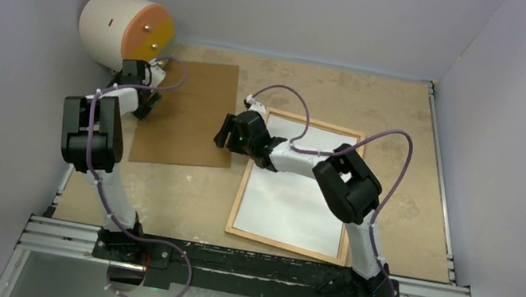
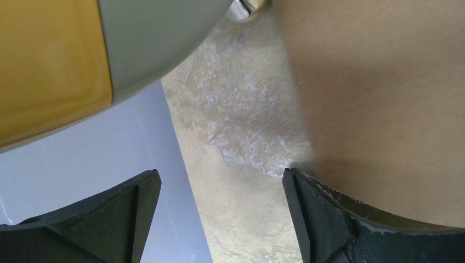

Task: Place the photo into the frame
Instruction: Adjust the photo frame item at the center of the board.

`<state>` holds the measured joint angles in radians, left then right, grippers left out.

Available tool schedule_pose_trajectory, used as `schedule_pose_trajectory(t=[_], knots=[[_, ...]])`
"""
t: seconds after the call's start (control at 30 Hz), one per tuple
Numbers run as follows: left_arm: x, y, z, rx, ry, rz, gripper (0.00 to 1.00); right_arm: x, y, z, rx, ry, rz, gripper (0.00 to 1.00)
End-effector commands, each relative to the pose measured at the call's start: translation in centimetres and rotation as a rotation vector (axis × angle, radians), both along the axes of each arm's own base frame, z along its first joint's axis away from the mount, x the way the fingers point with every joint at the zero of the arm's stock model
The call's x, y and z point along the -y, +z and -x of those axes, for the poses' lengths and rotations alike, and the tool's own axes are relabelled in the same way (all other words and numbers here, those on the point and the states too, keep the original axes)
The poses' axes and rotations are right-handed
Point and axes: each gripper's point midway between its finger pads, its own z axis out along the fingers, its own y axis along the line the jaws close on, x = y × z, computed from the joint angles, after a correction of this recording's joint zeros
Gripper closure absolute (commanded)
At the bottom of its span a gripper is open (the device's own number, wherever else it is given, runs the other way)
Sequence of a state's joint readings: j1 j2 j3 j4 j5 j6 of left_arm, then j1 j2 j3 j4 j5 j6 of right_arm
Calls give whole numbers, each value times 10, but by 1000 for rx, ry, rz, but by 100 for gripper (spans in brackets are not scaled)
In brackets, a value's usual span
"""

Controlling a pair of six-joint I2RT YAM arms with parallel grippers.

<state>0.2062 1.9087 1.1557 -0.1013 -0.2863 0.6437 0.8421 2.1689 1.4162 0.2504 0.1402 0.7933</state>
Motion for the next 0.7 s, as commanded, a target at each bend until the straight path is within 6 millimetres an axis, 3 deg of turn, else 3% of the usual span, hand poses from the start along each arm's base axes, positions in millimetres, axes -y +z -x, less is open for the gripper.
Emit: schedule_pose_trajectory(t=[0.0, 0.27, 0.47, 0.67], knots=[[46, -74, 49, -262, -95, 157, 11, 20, -59, 83, -218, 105, 94, 35], [66, -85, 79, -351, -199, 210, 12, 36, -64, 154, -305, 205, 103, 40], [82, -87, 107, -415, -286, 228, 12, 49, -49, 170, -342, 224, 124, 41], [74, -62, 97, -366, -300, 190, 11, 64, 0, 103, -198, 102, 138, 36]])
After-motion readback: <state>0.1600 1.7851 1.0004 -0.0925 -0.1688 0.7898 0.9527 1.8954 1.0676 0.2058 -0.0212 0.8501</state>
